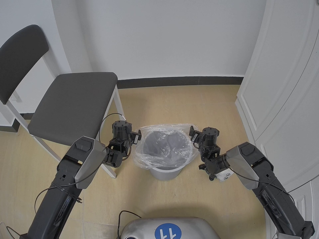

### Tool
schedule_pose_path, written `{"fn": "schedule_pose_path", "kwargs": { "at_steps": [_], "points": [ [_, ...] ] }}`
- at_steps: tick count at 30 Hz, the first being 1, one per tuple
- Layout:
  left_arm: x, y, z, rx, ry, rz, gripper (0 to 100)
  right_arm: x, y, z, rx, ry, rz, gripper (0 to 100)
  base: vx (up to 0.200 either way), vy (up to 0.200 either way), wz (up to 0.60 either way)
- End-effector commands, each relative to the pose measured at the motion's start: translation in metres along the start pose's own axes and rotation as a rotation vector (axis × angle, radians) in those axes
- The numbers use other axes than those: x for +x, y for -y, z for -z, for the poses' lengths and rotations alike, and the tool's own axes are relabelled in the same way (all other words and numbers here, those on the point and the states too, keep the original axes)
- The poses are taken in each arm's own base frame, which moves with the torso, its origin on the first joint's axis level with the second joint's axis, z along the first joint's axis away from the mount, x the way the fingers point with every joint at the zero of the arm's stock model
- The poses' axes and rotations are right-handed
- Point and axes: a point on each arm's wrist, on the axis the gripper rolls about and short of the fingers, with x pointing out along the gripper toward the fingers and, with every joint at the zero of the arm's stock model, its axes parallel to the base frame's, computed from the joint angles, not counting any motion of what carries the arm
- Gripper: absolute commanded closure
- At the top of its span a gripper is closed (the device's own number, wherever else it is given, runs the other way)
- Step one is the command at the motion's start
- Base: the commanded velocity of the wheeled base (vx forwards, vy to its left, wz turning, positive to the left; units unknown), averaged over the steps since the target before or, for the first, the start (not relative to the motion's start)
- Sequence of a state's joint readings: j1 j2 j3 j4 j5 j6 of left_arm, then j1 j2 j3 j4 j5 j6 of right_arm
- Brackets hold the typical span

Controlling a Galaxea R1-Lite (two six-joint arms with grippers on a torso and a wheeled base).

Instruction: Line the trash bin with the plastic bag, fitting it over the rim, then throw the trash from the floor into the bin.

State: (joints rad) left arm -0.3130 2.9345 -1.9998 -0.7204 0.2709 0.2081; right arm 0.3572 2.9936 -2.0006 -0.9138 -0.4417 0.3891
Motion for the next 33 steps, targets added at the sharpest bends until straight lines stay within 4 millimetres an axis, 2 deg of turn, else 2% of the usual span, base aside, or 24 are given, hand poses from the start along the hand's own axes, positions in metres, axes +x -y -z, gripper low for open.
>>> {"fn": "schedule_pose_path", "kwargs": {
  "at_steps": [1,4,6,8,11,14,19,20,22,29,33],
  "points": [
    [0.001,-0.006,-0.002,-0.018,0.017,-0.012,0,0.0,-0.005,-0.01,0.009,0.042,-0.012,0,0.0,0.0,0.0],
    [0.002,-0.011,-0.006,-0.031,0.052,-0.025,0,-0.001,-0.014,-0.03,0.03,0.118,-0.042,0,0.0,0.0,0.0],
    [0.002,-0.014,-0.008,-0.033,0.067,-0.024,0,-0.002,-0.017,-0.036,0.021,0.126,-0.052,0,0.0,0.0,0.0],
    [0.002,-0.014,-0.01,-0.037,0.076,-0.024,0,-0.002,-0.016,-0.034,0.014,0.122,-0.052,0,0.0,0.0,0.0],
    [0.001,-0.013,-0.015,-0.041,0.097,-0.022,0,-0.001,-0.008,-0.013,-0.011,0.078,-0.051,0,0.0,0.0,0.0],
    [0.001,-0.012,-0.015,-0.039,0.089,-0.014,0,0.0,-0.003,-0.007,-0.019,0.057,-0.069,0,0.0,0.0,0.0],
    [0.002,-0.006,-0.002,-0.025,0.055,0.068,0,0.004,0.01,0.005,-0.032,-0.02,-0.052,0,0.0,0.0,0.0],
    [0.003,-0.005,0.005,-0.021,0.043,0.075,0,0.004,0.012,0.006,-0.025,-0.027,-0.052,0,0.0,0.0,0.0],
    [0.005,-0.004,0.017,-0.018,0.024,0.081,0,0.004,0.014,0.008,-0.016,-0.042,-0.063,0,0.0,0.0,0.0],
    [0.008,-0.011,0.038,-0.017,-0.013,0.072,0,0.002,0.014,0.018,-0.039,-0.101,-0.052,0,0.0,0.0,0.0],
    [0.009,-0.006,0.056,-0.009,-0.048,0.078,0,0.001,0.015,0.025,-0.058,-0.139,-0.03,0,0.0,0.0,0.0]
  ]
}}
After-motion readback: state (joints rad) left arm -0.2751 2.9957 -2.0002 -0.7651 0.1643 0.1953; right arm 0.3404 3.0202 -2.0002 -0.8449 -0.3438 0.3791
